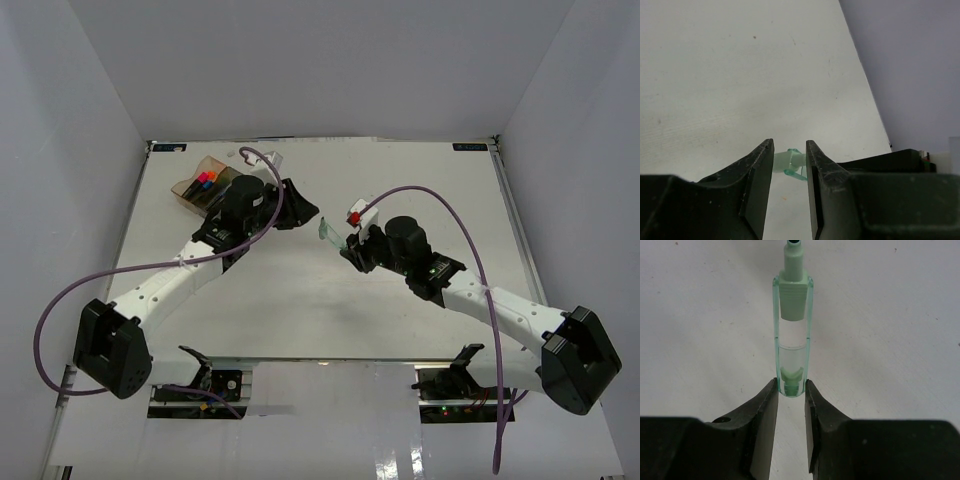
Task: Sort the stationery into containers
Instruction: Close the pen cap on the pen.
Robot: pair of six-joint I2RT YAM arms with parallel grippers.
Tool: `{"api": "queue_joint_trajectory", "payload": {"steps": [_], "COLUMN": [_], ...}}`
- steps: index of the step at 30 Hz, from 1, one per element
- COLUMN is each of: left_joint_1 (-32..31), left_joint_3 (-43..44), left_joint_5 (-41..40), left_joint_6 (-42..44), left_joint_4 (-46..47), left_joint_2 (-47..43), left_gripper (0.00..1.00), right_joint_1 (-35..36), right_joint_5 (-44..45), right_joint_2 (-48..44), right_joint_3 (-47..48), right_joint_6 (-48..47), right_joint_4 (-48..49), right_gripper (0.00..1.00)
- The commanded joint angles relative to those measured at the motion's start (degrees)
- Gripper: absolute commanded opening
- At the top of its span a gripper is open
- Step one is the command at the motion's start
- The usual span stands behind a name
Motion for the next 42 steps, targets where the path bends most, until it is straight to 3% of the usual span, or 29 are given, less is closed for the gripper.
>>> {"api": "queue_joint_trajectory", "payload": {"steps": [1, 17, 42], "left_joint_1": [0.04, -1.54, -6.55], "left_joint_3": [2.42, 1.28, 2.25], "left_joint_5": [4.21, 6.50, -0.35], "left_joint_6": [1.42, 4.85, 9.69], "left_joint_4": [-1.41, -1.32, -4.40], "left_joint_2": [1.06, 1.15, 3.52], "left_gripper": [0.43, 0.43, 0.42], "right_joint_1": [0.16, 0.16, 0.16], "right_joint_5": [-1.16, -0.72, -1.33], "right_joint_2": [-1.65, -0.60, 0.81], "right_joint_3": [0.34, 2.80, 3.86], "right_joint_6": [-1.31, -1.75, -1.93], "right_joint_4": [3.00, 2.12, 2.82], "right_gripper": [0.18, 0.18, 0.18]}}
